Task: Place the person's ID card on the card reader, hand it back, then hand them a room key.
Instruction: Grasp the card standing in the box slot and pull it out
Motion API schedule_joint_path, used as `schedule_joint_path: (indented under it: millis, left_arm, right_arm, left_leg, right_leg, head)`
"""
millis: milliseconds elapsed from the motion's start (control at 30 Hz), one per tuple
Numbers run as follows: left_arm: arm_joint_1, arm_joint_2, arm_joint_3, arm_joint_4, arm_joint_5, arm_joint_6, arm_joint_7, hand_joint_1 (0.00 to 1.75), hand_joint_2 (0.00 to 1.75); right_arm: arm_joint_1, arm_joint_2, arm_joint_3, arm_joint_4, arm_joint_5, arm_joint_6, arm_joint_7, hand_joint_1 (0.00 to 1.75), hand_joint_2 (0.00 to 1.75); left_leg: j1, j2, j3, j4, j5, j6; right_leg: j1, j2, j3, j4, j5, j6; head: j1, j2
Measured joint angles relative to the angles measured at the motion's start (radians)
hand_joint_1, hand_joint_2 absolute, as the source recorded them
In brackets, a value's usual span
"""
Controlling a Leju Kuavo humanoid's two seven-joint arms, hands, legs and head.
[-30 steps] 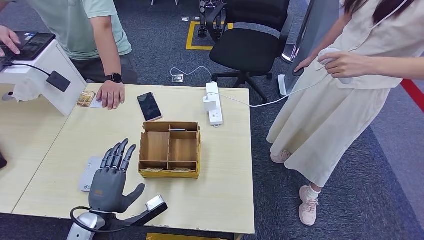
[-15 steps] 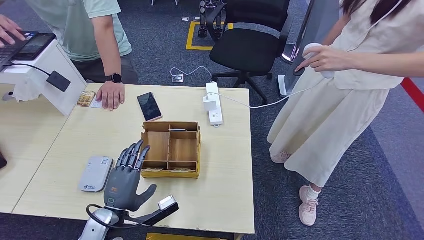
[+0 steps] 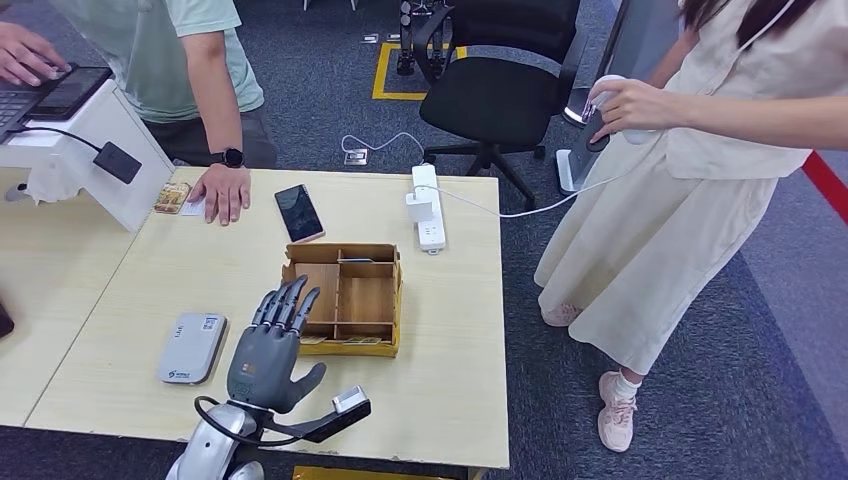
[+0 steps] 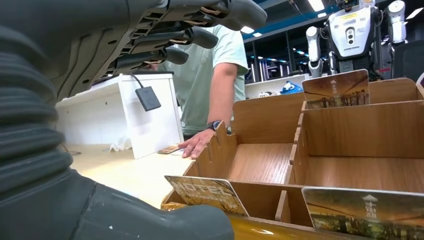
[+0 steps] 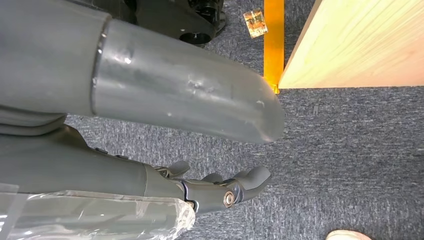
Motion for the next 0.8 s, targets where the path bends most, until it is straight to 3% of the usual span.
schedule_joint_path:
  millis: [800]
  left_arm:
    - [-0.086,0.001,-0.054,0.082,-0.080,0.003,0.019,0.00,1.75]
  right_arm:
    - [0.000,0.000,0.006,0.000,-0.005,0.000,0.007,0.00,0.00]
  left_leg:
    - [0.000,0.000,0.000,0.000,0.000,0.000]
  right_leg:
    - [0.000,0.000,0.000,0.000,0.000,0.000]
  head:
    - [0.000,0.000]
